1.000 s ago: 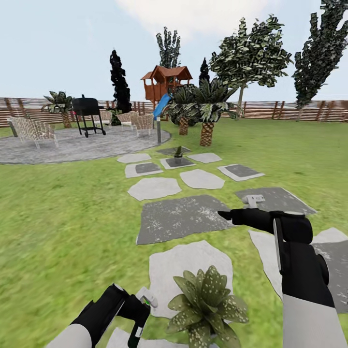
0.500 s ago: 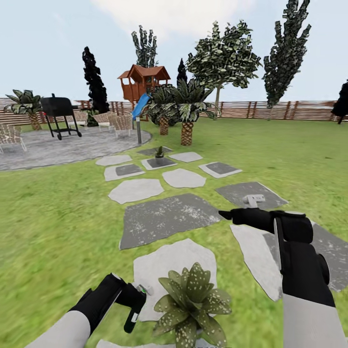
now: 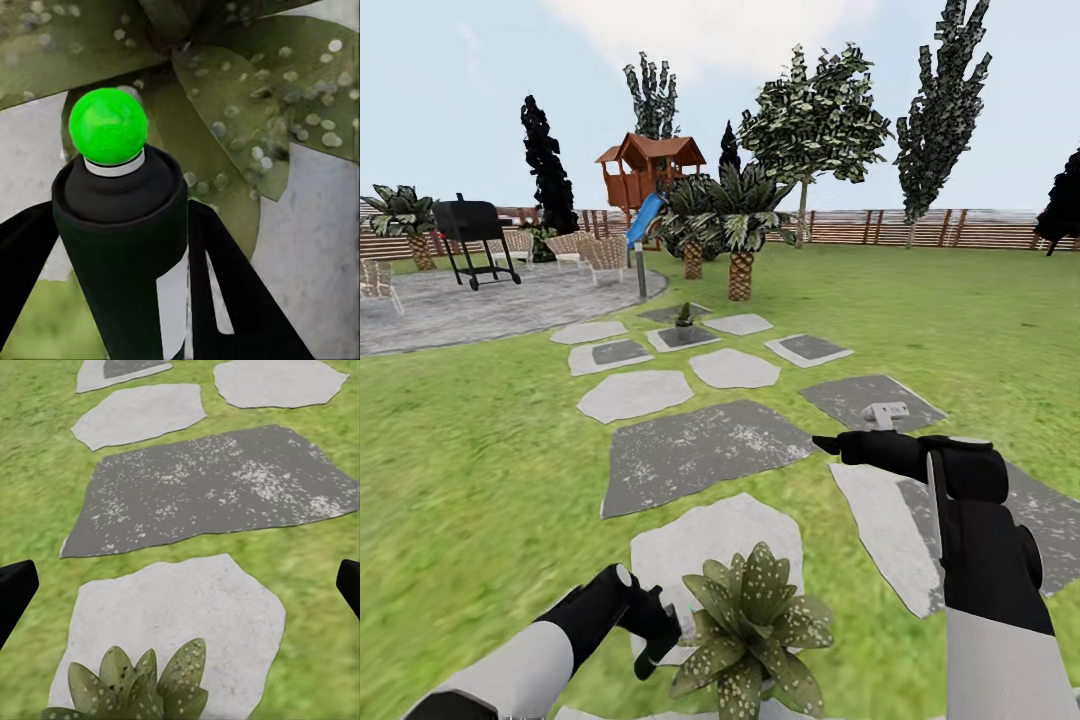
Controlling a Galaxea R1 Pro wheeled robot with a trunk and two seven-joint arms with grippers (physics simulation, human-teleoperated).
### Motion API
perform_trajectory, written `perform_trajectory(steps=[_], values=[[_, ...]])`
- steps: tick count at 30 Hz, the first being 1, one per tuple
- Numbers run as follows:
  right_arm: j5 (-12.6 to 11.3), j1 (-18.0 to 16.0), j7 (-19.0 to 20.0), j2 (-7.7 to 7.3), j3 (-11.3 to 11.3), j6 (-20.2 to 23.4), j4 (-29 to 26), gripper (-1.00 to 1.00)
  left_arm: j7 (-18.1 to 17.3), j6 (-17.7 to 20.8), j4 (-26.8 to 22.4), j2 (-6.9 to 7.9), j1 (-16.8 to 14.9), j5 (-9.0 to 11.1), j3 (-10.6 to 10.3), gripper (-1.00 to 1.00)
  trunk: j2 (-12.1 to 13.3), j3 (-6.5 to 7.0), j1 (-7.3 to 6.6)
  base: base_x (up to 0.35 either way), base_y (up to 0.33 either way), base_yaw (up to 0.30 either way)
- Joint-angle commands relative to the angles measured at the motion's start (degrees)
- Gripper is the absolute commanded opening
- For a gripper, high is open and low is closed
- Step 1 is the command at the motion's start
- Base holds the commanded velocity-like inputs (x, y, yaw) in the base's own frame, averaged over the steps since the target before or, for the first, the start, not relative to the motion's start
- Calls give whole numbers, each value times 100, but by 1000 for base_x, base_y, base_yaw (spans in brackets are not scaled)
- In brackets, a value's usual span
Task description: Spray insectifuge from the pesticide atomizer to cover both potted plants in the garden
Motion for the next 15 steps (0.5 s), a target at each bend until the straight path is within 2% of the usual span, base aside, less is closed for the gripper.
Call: perform_trajectory(steps=[1,2,3,5,10,15], values=[[55,-6,59,2,-11,19,-5,100,-35,137,45,-66,-28,-88,-10,-100,-3,-6,-1,0,0,0],[55,-6,59,1,-11,19,-5,100,-35,231,64,-113,-38,-222,-10,-100,-3,-6,-1,0,0,0],[55,-6,59,0,-11,19,-5,100,2,367,82,-215,-48,-523,-7,-100,-3,-6,-1,0,0,0],[55,-6,59,0,-11,19,-5,100,38,491,87,-274,-53,-710,-7,-100,-3,-6,-1,0,0,0],[55,-6,59,-1,-11,19,-5,100,57,560,86,-247,-57,-802,0,-100,-3,-6,-1,0,0,0],[55,-6,59,-1,-11,19,-5,100,66,707,86,-173,-81,-802,31,-100,-3,-6,-1,0,0,0]])
